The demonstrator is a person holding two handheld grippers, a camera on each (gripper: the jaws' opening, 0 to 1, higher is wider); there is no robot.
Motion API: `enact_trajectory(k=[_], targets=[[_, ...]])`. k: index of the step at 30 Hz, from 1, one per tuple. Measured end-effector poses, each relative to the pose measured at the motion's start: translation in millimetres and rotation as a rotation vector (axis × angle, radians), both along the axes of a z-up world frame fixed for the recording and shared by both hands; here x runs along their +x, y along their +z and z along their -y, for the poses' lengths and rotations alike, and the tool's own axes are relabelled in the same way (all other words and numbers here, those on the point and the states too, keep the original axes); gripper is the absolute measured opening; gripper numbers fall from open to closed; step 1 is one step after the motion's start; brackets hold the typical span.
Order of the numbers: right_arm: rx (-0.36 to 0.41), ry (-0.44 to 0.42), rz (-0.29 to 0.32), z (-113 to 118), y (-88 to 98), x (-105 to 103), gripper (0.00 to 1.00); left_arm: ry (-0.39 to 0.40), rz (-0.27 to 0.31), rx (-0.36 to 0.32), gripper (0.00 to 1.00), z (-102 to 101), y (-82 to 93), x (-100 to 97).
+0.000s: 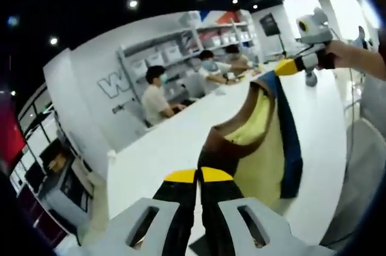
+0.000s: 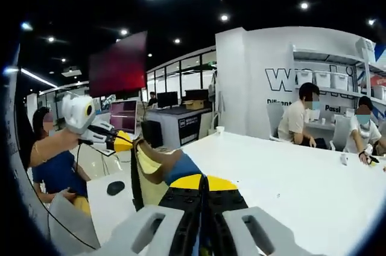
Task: Fold the garment on the visible template until the final outline fits inside the template.
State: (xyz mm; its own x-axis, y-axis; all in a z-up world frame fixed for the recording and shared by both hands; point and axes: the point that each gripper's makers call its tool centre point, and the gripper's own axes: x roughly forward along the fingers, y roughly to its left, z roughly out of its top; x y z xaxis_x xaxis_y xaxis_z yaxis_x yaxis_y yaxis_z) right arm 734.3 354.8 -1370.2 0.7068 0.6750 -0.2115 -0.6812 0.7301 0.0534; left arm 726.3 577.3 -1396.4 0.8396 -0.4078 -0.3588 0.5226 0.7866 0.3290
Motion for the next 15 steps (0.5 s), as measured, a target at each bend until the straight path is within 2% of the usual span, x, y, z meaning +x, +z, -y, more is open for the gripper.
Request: enact_trajectory(k=[1, 3, 5, 6, 7, 8, 10, 11, 13, 15], targets=[[0.0, -0.013, 0.01, 0.8, 1.1, 13.1, 0.0, -0.012, 0.015, 0.014, 0.0, 1.8, 3.5, 13.3], [0.001, -0.024, 0.012, 2.2, 0.2, 24.8, 0.0, -0.018, 0.02, 0.021, 0.0, 3.3, 4.4, 24.3], [0.005, -0.036, 0.013, 4.0, -1.6, 37.0, 0.0, -0.039, 0.035, 0.032, 0.0, 6.7, 4.7, 44.1], [0.014, -0.056, 0.012, 6.8, -3.8, 50.4, 0.0, -0.042, 0.034, 0.033, 0.0, 7.7, 4.4, 49.3], [0.014, -0.074, 0.012, 8.4, -7.0, 61.8, 0.0, -0.052, 0.039, 0.04, 0.0, 8.7, 2.2, 62.9], [0.017, -0.087, 0.007, 9.8, -10.8, 70.4, 0.0, -0.057, 0.034, 0.042, 0.0, 9.0, -1.1, 74.1], [0.019, -0.094, 0.001, 10.4, -13.9, 76.1, 0.0, -0.058, 0.03, 0.039, 0.0, 9.4, -3.8, 81.7], [0.022, -0.106, -0.008, 10.4, -21.0, 86.4, 0.0, -0.061, 0.011, 0.03, 0.0, 10.1, -11.3, 96.4], [0.021, -0.116, -0.02, 9.4, -31.3, 100.2, 0.0, -0.067, -0.021, 0.008, 0.0, 12.0, -21.0, 111.4], [0.016, -0.122, -0.03, 10.2, -37.1, 107.3, 0.0, -0.075, -0.033, -0.012, 0.0, 14.5, -22.9, 115.6]])
